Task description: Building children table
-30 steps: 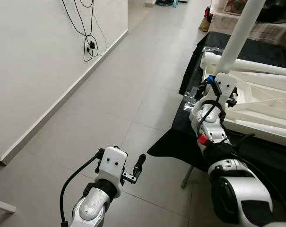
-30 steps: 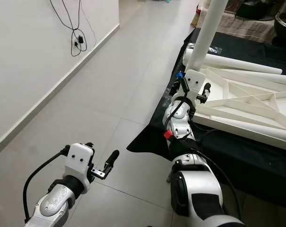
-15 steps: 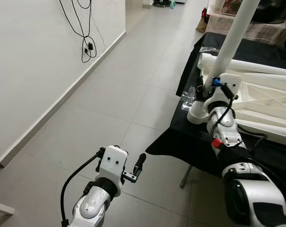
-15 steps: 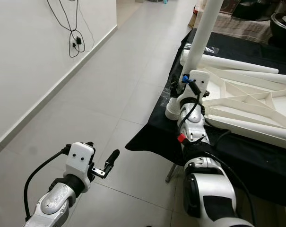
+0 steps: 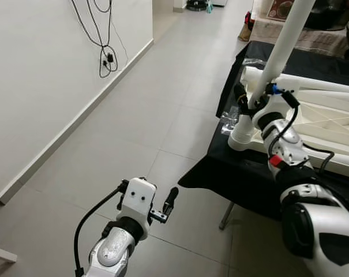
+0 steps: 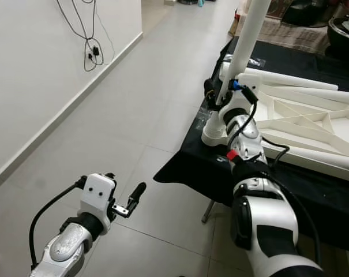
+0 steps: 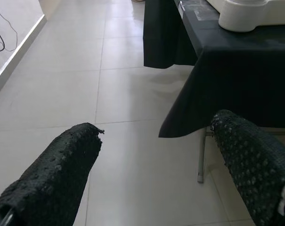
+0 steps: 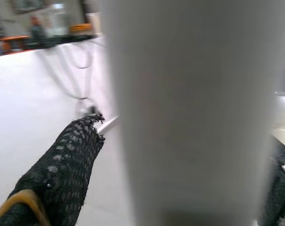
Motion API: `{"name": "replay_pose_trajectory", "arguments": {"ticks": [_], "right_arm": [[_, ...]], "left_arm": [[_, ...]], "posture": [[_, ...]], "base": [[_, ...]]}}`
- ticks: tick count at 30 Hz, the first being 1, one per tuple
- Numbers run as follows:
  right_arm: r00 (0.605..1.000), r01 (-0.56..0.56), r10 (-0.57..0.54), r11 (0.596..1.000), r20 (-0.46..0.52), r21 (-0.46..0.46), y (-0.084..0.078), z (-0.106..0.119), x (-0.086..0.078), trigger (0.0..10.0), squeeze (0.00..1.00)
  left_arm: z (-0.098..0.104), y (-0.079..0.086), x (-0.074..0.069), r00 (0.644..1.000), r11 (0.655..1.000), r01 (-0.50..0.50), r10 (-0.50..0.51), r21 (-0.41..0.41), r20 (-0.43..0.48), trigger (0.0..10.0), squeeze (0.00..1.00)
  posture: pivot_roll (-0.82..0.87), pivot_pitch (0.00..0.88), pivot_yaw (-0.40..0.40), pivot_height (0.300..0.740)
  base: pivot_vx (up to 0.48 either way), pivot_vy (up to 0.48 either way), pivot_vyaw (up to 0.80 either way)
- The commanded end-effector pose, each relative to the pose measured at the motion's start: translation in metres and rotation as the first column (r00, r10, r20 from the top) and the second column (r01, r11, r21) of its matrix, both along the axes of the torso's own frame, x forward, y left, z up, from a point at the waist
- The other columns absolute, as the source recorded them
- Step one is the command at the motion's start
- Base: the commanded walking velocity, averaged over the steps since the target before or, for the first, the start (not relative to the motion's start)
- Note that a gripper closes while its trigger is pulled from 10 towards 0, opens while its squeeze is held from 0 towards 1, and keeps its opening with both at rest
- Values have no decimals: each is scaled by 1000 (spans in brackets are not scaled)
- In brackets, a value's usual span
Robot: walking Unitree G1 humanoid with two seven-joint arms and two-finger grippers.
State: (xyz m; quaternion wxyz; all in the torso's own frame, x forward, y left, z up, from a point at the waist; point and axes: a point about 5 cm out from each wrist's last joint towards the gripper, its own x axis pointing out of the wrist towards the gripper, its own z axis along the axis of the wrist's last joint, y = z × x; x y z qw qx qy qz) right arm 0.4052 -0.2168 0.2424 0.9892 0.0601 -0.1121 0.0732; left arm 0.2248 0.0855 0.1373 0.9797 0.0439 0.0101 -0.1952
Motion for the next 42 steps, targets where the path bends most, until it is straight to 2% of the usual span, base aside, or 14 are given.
{"name": "replay_pose_trajectory", "arguments": {"ticks": [1,2,5,8,18,19,33,34,37,38,39,41,42], "right_arm": [[999,-32,32,999,-40,8,1,-7,0,10000,0],[999,-32,32,999,-40,8,1,-7,0,10000,0],[986,-144,140,989,-88,-34,3,-13,0,10000,0],[979,-183,177,982,-101,-53,6,-14,0,10000,0],[981,-173,165,983,-105,-67,4,-12,1,10000,0],[983,-161,152,984,-106,-75,2,-13,1,0,0],[990,-84,72,992,-122,-93,5,-24,1,0,0],[990,-62,48,993,-131,-103,5,-27,1,0,0],[980,96,-119,985,-157,-145,3,-36,1,0,0],[980,96,-119,985,-157,-145,3,-36,1,0,0],[957,207,-234,965,-171,-160,1,-41,1,0,0],[926,304,-328,941,-188,-145,-1,-45,0,0,0],[926,304,-328,941,-188,-145,-1,-45,0,0,0]], "left_arm": [[-4,0,-1,1000,1000,-1,1,5,-14,10000,0],[-4,0,-1,1000,1000,-1,1,5,-14,10000,0],[-5,0,-1,1000,1000,-1,1,6,-14,10000,0],[-5,0,-1,1000,1000,0,0,6,-13,10000,0],[-5,0,-2,1000,1000,1,-1,10,-12,10000,0],[-6,0,-2,1000,1000,1,-1,11,-12,10000,0],[-7,-1,-4,1000,1000,10,-10,17,-12,10000,0],[-7,-1,-4,1000,1000,11,-11,17,-12,10000,0],[-8,-1,-4,1000,1000,14,-14,17,-14,10000,0],[-8,-1,-4,1000,1000,14,-14,17,-14,10000,0],[-8,-1,-4,1000,1000,16,-15,17,-14,10000,0],[-7,-1,-4,1000,1000,16,-16,18,-13,10000,0],[-7,-1,-4,1000,1000,16,-16,18,-13,10000,0]], "posture": [[64,142,-47,740],[64,142,-47,740],[63,131,-49,740],[64,130,-50,740],[65,118,-49,740],[65,118,-49,740],[64,103,-44,740],[64,101,-44,740],[64,101,-47,740],[64,101,-47,740],[64,101,-46,740],[65,105,-49,740],[65,105,-49,740]], "base": [[0,0,0],[0,0,0],[0,0,0],[0,0,0],[0,0,0],[0,0,0],[0,0,0],[0,0,0],[0,0,0],[0,0,0],[0,0,0],[0,0,0],[0,0,0]]}}
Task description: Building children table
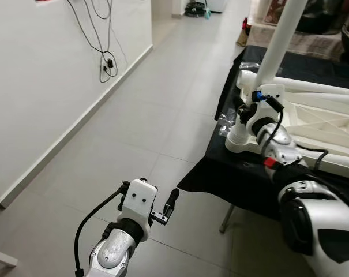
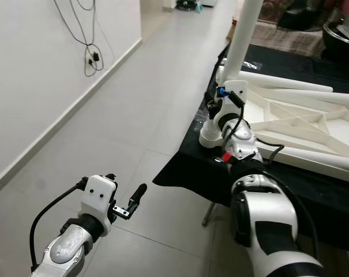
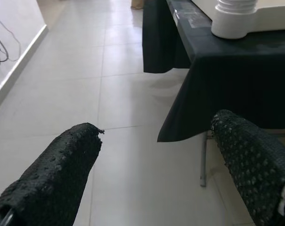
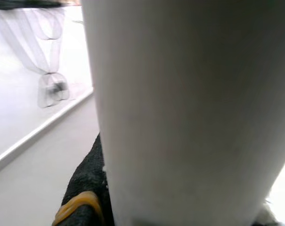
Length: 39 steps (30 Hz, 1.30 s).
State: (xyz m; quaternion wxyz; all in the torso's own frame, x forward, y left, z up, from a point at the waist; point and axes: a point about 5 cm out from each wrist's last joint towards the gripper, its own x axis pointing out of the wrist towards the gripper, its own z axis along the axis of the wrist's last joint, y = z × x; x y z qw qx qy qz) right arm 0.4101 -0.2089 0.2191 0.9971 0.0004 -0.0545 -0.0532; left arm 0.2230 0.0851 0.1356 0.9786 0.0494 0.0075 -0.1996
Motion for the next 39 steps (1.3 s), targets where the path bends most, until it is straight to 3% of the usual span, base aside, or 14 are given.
{"name": "replay_pose_trajectory", "arguments": {"ticks": [1,2,5,13,14,15,16,21,22,26,27,29,30,39], "right_arm": [[989,115,-115,993,-93,-3,-10,-23,-5,0,0],[967,236,-233,972,-106,17,-10,-25,-6,0,0],[940,327,-323,945,-110,25,-7,-25,-7,0,0],[902,425,-418,904,-107,53,15,-27,-8,0,0],[907,414,-406,909,-107,58,21,-28,-8,4980,0],[911,405,-397,912,-107,62,25,-28,-7,4980,0],[922,379,-371,922,-110,74,29,-28,-7,10000,0],[940,335,-332,941,-77,35,34,-24,-5,10000,0],[946,325,-324,945,-36,34,32,-19,-6,10000,1000],[946,324,-324,945,-17,33,26,-17,-6,10000,1000],[948,319,-319,947,-8,31,24,-16,-7,10000,922],[949,314,-314,949,-1,30,23,-16,-7,10000,922],[963,268,-269,962,20,45,19,-15,-7,10000,0],[991,115,-120,990,55,85,8,-11,-7,10000,0]], "left_arm": [[-6,-1,-2,1000,1000,7,-7,8,-19,10000,0],[-5,-1,-2,1000,1000,8,-7,8,-19,10000,0],[-6,-1,-2,1000,1000,7,-7,9,-19,10000,0],[-5,-1,-1,1000,1000,4,-4,8,-19,10000,0],[-5,-2,-1,1000,1000,4,-4,8,-18,10000,0],[-5,-2,-1,1000,1000,4,-4,7,-18,10000,0],[-5,-2,-1,1000,1000,4,-3,7,-17,10000,0],[-5,-2,-1,1000,1000,4,-4,6,-19,10000,0],[-5,-2,0,1000,1000,4,-4,5,-21,10000,0],[-4,-2,0,1000,1000,10,-10,-1,-9,10000,0],[-3,-2,0,1000,1000,14,-14,-3,-6,10000,0],[-3,-3,0,1000,1000,16,-16,-4,-6,10000,0],[-1,-4,-1,999,999,36,-36,-13,7,10000,0],[5,-12,-7,990,991,131,-129,-28,61,10000,0]], "posture": [[65,105,-49,740],[66,106,-52,740],[63,108,-54,740],[65,117,-59,740],[65,121,-60,740],[65,121,-60,740],[64,123,-54,740],[62,122,-58,740],[58,125,-53,740],[58,125,-52,740],[61,126,-52,740],[61,126,-52,740],[56,124,-49,740],[58,123,-49,740]], "base": [[0,0,0],[0,0,0],[0,0,0],[0,0,0],[0,0,0],[0,0,0],[0,0,0],[0,0,0],[0,0,0],[0,0,0],[0,0,0],[0,0,0],[0,0,0],[0,0,0]]}}
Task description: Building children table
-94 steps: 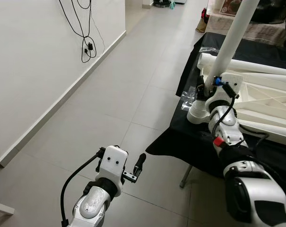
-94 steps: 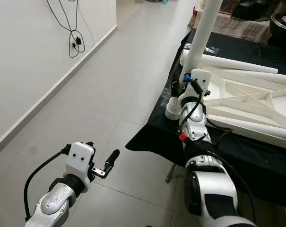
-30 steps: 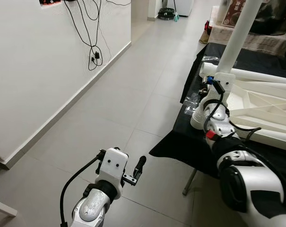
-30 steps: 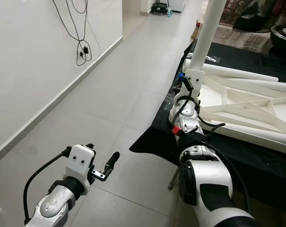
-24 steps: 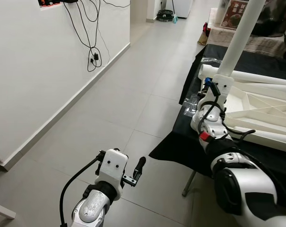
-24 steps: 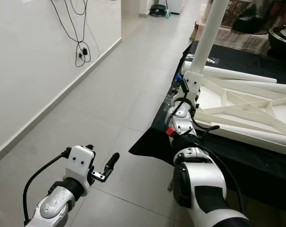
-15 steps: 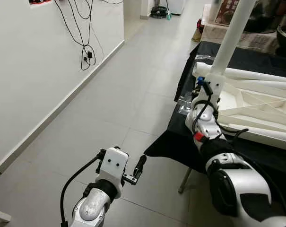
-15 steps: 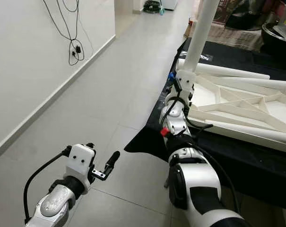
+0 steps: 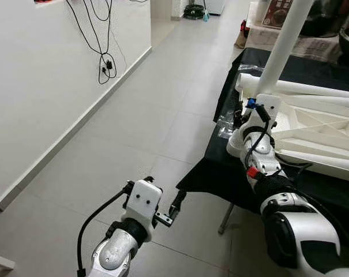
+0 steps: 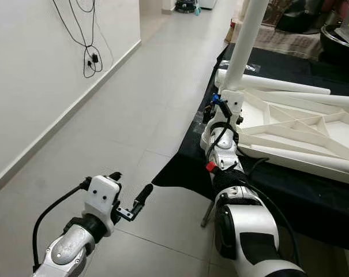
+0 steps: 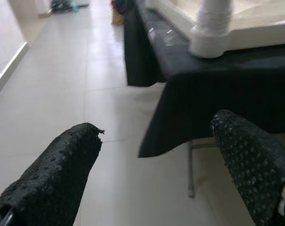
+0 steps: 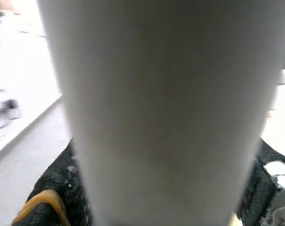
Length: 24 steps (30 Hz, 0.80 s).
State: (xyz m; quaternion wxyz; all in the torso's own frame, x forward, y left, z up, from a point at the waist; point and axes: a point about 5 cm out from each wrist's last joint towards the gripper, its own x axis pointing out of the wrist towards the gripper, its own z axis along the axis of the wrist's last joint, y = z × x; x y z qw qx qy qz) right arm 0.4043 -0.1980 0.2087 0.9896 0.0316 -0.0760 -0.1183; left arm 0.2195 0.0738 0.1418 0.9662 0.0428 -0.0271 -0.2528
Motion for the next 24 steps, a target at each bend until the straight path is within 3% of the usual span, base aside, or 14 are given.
{"name": "replay_pose_trajectory", "arguments": {"ticks": [1,4,6,10,13,17,21,22,24], "right_arm": [[997,-72,71,997,19,24,-6,1,-1,10000,0],[990,-137,137,990,26,10,-9,4,0,10000,0],[960,-279,278,960,45,5,-10,10,0,10000,0],[934,-355,356,934,17,-38,-10,11,0,10000,0],[870,-492,492,871,-22,-7,-5,8,0,10000,0],[825,-563,562,826,-62,-6,-3,5,0,10000,0],[807,-587,586,809,-73,-3,-4,5,-1,10000,0],[818,-572,570,820,-74,-7,-5,5,0,0,0],[827,-560,558,828,-74,-9,-7,5,0,0,0]], "left_arm": [[2,-3,-5,999,999,49,-49,-18,16,10000,0],[3,-5,-6,997,997,77,-76,-31,27,10000,0],[9,-8,-10,988,992,125,-123,-18,89,10000,0],[13,-7,-11,986,994,111,-108,-19,124,10000,0],[14,-8,-13,981,993,116,-114,-3,159,10000,0],[14,-9,-14,977,991,133,-131,3,167,10000,0],[13,-9,-14,975,990,138,-136,2,176,10000,0],[13,-9,-15,974,990,138,-137,6,179,10000,0],[13,-9,-15,974,990,138,-137,9,180,10000,0]], "posture": [[58,124,-49,740],[58,123,-50,740],[57,119,-50,740],[60,116,-51,740],[62,107,-51,740],[65,102,-50,740],[65,102,-50,740],[64,98,-52,740],[64,98,-52,740]], "base": [[0,0,0],[0,0,0],[0,0,0],[0,0,0],[0,0,0],[0,0,0],[0,0,0],[0,0,0],[0,0,0]]}}
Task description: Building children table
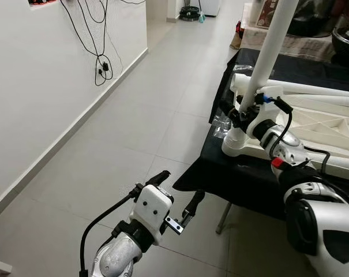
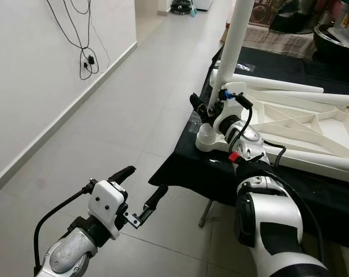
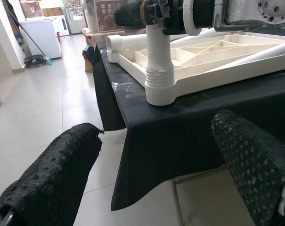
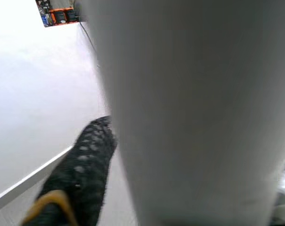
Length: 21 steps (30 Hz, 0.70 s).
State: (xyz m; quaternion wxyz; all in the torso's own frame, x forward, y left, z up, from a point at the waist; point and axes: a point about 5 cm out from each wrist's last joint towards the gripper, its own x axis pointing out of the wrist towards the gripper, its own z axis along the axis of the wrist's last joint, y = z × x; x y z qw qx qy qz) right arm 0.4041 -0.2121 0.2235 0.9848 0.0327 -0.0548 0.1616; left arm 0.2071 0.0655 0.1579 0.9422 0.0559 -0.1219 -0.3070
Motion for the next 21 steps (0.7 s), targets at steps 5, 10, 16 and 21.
{"name": "replay_pose_trajectory", "arguments": {"ticks": [5,10,16,21], "right_arm": [[998,30,-32,998,-51,-49,9,-16,1,0,0],[993,98,-101,994,-62,-50,7,-22,0,0,0],[893,438,-443,896,-84,-70,-13,-26,0,0,0],[771,627,-628,778,-106,-52,-21,-27,-2,0,0]], "left_arm": [[-5,-2,-5,1000,999,15,-15,29,1,10000,0],[-7,-2,-5,1000,999,17,-16,32,-3,10000,0],[-8,-2,-4,1000,999,14,-13,38,-12,10000,0],[-9,-2,-3,1000,999,10,-9,42,-16,10000,0]], "posture": [[65,92,-52,740],[63,87,-49,740],[62,88,-50,740],[59,92,-50,740]], "base": [[0,0,0],[0,0,0],[0,0,0],[0,0,0]]}}
